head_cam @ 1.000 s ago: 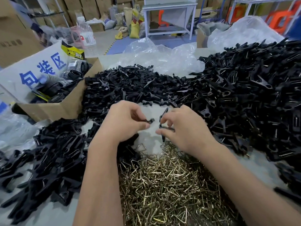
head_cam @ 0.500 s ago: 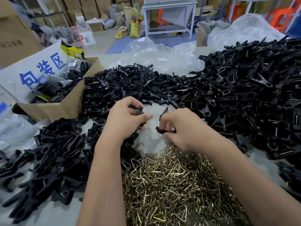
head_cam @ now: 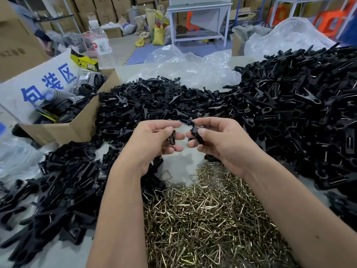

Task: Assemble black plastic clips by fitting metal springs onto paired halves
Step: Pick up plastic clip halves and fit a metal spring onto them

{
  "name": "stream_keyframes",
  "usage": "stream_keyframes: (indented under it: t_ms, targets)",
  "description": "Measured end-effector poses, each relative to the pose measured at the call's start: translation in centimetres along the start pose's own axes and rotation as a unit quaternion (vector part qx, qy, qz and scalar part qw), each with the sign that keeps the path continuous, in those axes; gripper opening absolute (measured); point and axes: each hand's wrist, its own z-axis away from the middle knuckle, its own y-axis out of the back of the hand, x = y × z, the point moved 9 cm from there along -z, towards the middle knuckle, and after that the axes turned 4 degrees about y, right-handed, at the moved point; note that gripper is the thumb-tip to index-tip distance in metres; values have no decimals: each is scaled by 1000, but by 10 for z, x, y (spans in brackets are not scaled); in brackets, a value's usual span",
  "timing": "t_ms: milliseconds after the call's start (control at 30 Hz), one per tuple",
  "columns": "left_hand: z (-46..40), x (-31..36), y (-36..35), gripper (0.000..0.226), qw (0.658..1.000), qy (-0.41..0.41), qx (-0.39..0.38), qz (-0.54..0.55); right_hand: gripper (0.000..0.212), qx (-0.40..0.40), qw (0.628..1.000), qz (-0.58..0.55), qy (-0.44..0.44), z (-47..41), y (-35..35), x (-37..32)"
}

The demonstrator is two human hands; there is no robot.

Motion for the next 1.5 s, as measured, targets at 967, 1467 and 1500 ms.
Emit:
stream_keyframes:
  t_ms: [967, 1467, 1500]
  targets:
    - [2, 4, -6, 37, 999, -36, -34, 15, 12, 18, 965, 172, 198, 5, -4, -24]
    - [5, 7, -10, 35, 998, -42, -37, 43, 13, 26, 972, 131, 193, 2, 0, -20]
    - [5, 7, -10, 35, 997, -42, -36, 48, 14, 31, 972, 124, 196, 3, 1, -20]
